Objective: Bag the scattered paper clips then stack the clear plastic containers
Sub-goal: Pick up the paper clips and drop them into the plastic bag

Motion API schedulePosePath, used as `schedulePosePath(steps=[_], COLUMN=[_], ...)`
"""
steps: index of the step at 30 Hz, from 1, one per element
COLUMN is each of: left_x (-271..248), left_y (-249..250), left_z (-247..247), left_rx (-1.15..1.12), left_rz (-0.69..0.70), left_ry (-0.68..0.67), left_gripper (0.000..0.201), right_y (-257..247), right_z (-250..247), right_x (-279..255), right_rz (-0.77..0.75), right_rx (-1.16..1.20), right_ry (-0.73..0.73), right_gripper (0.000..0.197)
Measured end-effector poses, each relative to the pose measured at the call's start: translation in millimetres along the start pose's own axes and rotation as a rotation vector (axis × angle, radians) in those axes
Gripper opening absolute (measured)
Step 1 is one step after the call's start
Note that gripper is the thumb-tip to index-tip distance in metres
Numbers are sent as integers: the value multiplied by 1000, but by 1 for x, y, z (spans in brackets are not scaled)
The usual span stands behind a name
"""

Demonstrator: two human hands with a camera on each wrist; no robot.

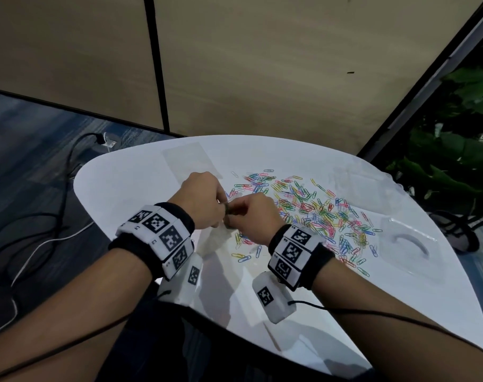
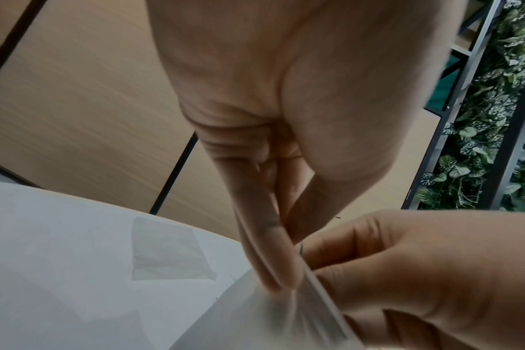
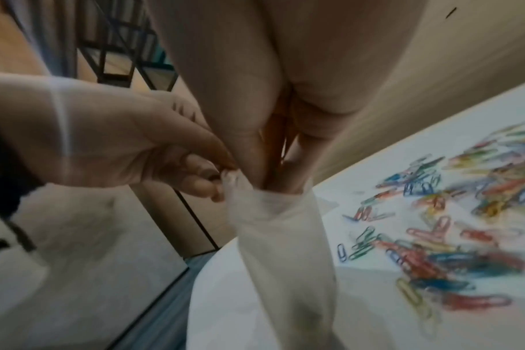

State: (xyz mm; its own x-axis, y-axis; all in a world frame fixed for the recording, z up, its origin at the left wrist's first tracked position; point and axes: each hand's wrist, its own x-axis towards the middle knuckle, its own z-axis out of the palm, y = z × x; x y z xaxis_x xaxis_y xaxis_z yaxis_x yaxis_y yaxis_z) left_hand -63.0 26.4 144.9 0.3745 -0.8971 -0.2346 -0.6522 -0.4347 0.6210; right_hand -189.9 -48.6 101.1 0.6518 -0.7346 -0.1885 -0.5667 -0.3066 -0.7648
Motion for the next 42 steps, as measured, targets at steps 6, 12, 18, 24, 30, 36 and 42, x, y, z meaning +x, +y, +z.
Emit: schedulePosePath(steps=[6, 12, 18, 24, 30, 36, 42], left_x=[-3, -1, -3, -2, 0, 0, -2], left_y=[-1, -11, -22, -30, -30, -28, -17], left_z=[-5, -12, -19, -23, -22, -21, -18], left_rx=[-22, -14, -24, -22, -17, -7, -6], left_rz=[-13, -49, -83, -90, -86, -91, -95], left_ry=[22, 70, 91, 91, 83, 70, 35], left_gripper=[24, 22, 21, 21, 18, 20, 24], right_y=[-5, -5, 51, 108, 113, 112, 105], right_z=[0, -15, -19, 29, 37, 16, -34], right_x=[1, 6, 21, 24, 29, 32, 31], right_rz=[-169, -111, 17, -81, -259, -83, 340], right_rx=[-160, 207, -435, -887, -912, -602, 114], right_ry=[-66, -142, -130, -329, -120, 37, 178], right_gripper=[17, 28, 47, 75, 22, 22, 9])
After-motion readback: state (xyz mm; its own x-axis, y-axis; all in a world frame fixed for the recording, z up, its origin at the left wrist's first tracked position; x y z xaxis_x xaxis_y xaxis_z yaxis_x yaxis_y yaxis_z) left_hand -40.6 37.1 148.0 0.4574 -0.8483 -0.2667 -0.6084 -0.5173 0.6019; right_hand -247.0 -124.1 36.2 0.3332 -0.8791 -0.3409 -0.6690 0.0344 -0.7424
